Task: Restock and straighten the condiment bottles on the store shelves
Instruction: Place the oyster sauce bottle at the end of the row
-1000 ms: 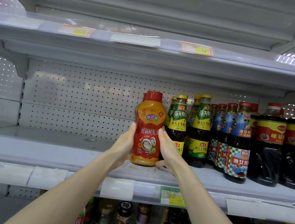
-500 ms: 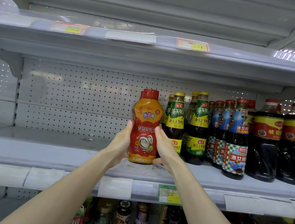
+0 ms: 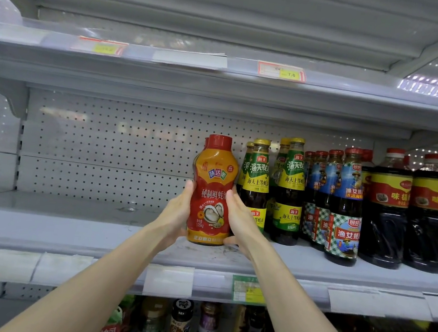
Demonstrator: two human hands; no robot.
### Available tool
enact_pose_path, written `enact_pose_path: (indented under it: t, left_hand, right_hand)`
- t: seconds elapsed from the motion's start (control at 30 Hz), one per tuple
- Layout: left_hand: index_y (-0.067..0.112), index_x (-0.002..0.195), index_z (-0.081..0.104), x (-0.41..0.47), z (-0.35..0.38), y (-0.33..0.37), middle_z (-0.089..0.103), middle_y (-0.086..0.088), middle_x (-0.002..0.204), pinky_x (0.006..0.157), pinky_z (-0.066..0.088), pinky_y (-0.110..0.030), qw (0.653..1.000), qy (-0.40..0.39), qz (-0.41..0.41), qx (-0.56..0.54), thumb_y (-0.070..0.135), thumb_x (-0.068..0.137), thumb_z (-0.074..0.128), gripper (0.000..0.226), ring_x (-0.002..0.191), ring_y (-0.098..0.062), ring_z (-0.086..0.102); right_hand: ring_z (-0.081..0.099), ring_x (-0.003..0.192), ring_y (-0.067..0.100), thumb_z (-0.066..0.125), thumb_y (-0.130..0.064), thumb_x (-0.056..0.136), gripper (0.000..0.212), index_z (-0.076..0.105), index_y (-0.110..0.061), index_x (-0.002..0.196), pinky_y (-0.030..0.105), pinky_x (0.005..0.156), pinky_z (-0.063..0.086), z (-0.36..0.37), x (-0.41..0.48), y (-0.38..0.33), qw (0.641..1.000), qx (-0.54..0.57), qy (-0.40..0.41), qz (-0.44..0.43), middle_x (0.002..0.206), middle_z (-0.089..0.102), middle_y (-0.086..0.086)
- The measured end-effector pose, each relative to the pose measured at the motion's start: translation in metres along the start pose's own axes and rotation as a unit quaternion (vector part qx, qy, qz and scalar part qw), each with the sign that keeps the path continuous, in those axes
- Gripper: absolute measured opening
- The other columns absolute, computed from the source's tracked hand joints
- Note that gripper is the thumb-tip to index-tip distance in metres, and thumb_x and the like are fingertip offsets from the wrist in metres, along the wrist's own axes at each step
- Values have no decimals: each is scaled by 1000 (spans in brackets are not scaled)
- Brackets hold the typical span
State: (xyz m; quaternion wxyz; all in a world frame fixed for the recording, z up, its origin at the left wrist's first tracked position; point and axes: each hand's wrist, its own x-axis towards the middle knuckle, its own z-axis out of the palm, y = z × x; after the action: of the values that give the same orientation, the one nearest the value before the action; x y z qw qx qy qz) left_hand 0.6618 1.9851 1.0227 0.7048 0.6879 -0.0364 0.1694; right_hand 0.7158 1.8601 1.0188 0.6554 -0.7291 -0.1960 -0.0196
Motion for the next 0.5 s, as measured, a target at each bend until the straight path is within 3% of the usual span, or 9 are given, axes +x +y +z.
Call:
enact_pose_path:
  t: [0.17,0.5]
  left_hand:
    - [39,108,48,-2,2,4,54,16,93,94,45,-50,1000,11,-2,-4,57,99,21,34,83,-2,53]
    - [43,96,51,-2,1,5,55,20,90,96,46,-52,1000,16,-6,-3,59,98,22,33,83,0,53]
  right_hand:
    - [51,126,23,28,-61,98,55,25,-41,150,53,100,47,1,0,-1,1000,-7,3,10,142,49,-1]
    - [49,128,24,29,-62,97,56,24,-42,150,57,100,45,2,-2,-4,1000,-6,3,19,144,47,0]
